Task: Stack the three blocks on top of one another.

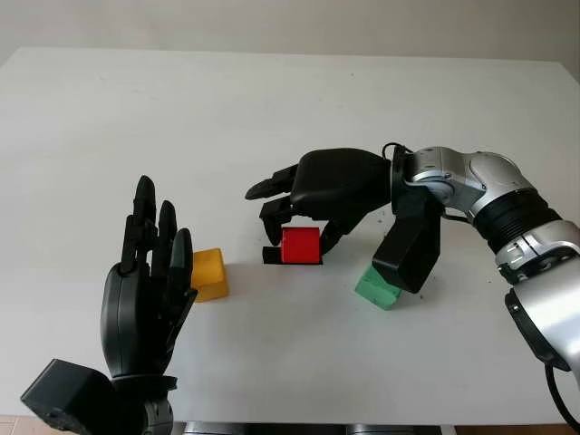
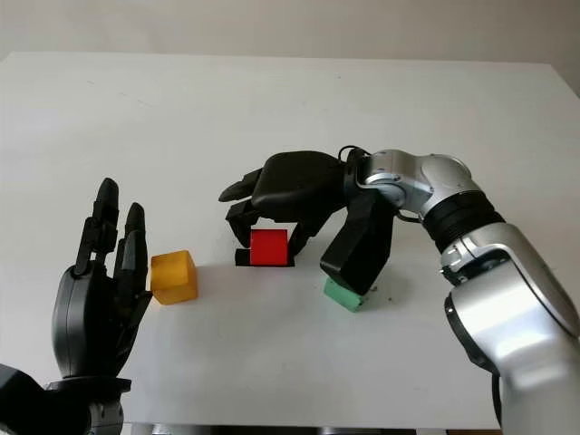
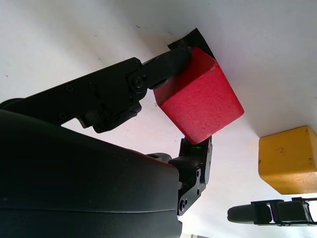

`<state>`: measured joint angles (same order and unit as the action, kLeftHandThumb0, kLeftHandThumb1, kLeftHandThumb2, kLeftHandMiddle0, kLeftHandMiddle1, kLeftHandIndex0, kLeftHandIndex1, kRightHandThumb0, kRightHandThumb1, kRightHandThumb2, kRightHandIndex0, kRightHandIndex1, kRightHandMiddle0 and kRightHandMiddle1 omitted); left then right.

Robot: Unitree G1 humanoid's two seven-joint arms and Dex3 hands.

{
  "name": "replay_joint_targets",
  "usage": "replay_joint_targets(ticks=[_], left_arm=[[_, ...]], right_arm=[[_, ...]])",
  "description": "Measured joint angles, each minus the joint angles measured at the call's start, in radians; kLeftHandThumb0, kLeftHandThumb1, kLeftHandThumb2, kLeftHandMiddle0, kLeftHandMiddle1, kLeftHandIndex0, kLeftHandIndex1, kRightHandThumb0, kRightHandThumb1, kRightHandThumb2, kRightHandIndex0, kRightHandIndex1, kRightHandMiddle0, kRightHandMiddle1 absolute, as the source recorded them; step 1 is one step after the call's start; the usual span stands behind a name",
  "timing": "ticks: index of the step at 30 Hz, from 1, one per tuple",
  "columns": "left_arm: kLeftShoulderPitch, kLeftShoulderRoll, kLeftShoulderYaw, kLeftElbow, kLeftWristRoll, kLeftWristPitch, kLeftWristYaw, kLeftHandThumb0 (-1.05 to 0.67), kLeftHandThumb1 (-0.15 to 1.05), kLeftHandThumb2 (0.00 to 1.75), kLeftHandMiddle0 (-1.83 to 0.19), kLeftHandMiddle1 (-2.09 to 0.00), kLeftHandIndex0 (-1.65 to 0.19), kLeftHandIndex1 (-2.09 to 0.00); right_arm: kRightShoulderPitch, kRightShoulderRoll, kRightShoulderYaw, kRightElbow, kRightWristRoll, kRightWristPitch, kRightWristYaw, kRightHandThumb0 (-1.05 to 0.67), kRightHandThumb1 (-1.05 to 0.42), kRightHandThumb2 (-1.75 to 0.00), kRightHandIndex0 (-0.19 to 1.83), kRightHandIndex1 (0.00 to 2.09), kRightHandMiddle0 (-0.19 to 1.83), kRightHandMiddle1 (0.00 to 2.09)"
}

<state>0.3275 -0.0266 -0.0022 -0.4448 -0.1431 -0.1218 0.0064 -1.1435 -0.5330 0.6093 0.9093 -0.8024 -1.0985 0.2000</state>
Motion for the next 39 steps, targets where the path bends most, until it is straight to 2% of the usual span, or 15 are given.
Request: replay_joint_targets(ticks=[13, 17, 19, 21, 24, 30, 39], left_arm=[[0.010, -0.001, -0.006, -0.001, 0.008, -0.004, 0.005, -0.51, 1.05, 0.47, 0.02, -0.06, 0.02, -0.05], [0.010, -0.002, -0.008, -0.001, 0.013, -0.004, 0.014, -0.51, 1.05, 0.47, 0.01, -0.06, 0.01, -0.06], [0.010, -0.002, -0.008, -0.001, 0.013, -0.004, 0.013, -0.51, 1.05, 0.47, 0.02, -0.05, 0.02, -0.05], [0.010, -0.003, -0.008, -0.001, 0.011, -0.004, 0.013, -0.51, 1.05, 0.47, 0.02, -0.05, 0.02, -0.05], [0.010, -0.003, -0.008, -0.001, 0.011, -0.004, 0.014, -0.51, 1.05, 0.46, 0.01, -0.05, 0.02, -0.05], [0.010, -0.002, -0.008, -0.001, 0.012, -0.004, 0.014, -0.50, 1.05, 0.47, 0.01, -0.06, 0.02, -0.05], [0.000, -0.002, -0.008, 0.001, 0.018, -0.004, 0.013, -0.50, 1.05, 0.47, 0.00, -0.05, 0.01, -0.06]], right_arm=[[-0.001, 0.015, 0.003, 0.008, -0.025, 0.016, -0.030, -0.38, -0.97, -0.05, 0.26, 0.05, 0.40, 1.25], [-0.001, 0.015, 0.006, 0.012, -0.028, 0.024, -0.023, -0.36, -1.00, -0.06, 0.21, 0.03, 0.33, 1.25], [-0.001, 0.015, 0.007, 0.014, -0.028, 0.029, -0.012, -0.36, -1.00, -0.06, 0.18, 0.03, 0.26, 1.15], [-0.001, 0.015, 0.009, 0.014, -0.038, 0.031, -0.017, -0.33, -1.03, -0.07, 0.15, 0.04, 0.23, 0.73], [-0.002, 0.014, 0.015, 0.016, -0.058, 0.031, -0.033, -0.35, -1.03, -0.08, 0.10, 0.04, 0.21, 0.45], [-0.010, 0.014, 0.020, 0.020, -0.083, 0.031, -0.040, -0.35, -1.05, -0.09, 0.07, 0.04, 0.21, 0.36], [-0.023, 0.008, 0.027, 0.017, -0.139, 0.031, -0.086, -0.39, -1.03, -0.08, -0.04, 0.02, 0.06, 0.20]])
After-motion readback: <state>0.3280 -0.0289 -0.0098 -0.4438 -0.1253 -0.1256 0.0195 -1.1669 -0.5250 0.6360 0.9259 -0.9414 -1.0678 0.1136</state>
